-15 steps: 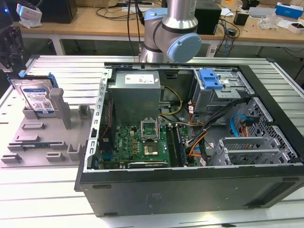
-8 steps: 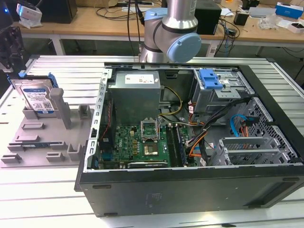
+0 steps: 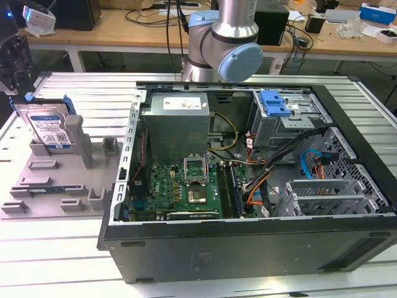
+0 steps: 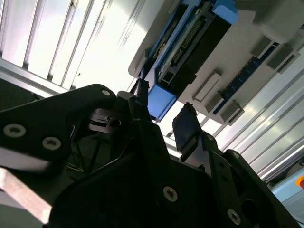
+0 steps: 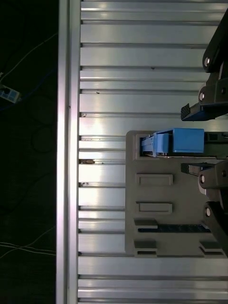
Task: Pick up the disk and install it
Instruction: 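Pick up the disk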
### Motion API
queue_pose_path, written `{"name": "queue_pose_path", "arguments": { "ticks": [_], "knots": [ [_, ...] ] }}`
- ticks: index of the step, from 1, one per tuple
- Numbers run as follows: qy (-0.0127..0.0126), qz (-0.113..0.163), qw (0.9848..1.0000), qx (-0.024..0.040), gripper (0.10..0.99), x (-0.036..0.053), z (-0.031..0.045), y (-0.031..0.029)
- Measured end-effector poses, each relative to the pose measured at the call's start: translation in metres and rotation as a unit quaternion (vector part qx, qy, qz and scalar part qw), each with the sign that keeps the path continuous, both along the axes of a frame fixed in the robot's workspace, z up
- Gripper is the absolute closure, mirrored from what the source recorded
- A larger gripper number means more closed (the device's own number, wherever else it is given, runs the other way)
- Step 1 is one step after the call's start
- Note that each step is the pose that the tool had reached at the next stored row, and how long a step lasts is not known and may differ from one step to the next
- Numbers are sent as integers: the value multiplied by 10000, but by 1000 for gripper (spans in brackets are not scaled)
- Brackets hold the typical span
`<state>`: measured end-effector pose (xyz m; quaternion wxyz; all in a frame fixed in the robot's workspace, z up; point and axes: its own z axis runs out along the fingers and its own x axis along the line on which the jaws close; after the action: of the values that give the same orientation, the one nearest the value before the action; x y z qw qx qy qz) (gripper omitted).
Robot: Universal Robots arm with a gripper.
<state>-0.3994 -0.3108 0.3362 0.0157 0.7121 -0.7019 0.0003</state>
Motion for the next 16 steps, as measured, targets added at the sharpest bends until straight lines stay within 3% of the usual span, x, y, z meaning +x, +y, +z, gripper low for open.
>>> {"name": "queue_pose_path", "arguments": {
  "ticks": [16],
  "knots": [
    [-1, 8, 10000, 0, 604, 1, -90, -16]
  ]
}}
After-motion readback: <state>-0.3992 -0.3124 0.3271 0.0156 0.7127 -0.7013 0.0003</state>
